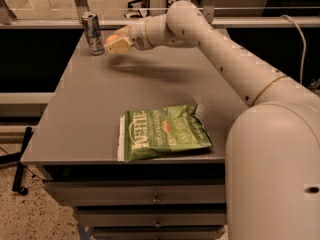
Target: Move orange near redbull can
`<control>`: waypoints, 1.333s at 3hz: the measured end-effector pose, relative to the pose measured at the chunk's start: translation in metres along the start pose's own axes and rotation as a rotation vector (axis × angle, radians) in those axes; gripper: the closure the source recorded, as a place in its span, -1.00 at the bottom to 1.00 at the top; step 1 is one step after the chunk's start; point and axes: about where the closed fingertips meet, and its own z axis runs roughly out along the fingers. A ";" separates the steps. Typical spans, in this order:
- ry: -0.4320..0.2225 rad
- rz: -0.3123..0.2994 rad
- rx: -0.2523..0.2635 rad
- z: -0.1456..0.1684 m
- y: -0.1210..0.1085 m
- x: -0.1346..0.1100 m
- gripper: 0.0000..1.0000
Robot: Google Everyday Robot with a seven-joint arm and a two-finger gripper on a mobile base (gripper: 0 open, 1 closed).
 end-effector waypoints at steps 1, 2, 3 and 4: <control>0.012 0.015 0.034 0.015 -0.013 0.011 1.00; 0.013 0.038 0.047 0.023 -0.023 0.014 0.70; 0.016 0.057 0.044 0.030 -0.025 0.017 0.24; 0.016 0.065 0.036 0.034 -0.024 0.017 -0.26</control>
Offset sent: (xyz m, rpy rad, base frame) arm 0.0498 0.0003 -0.0181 0.0195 0.0338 -0.0965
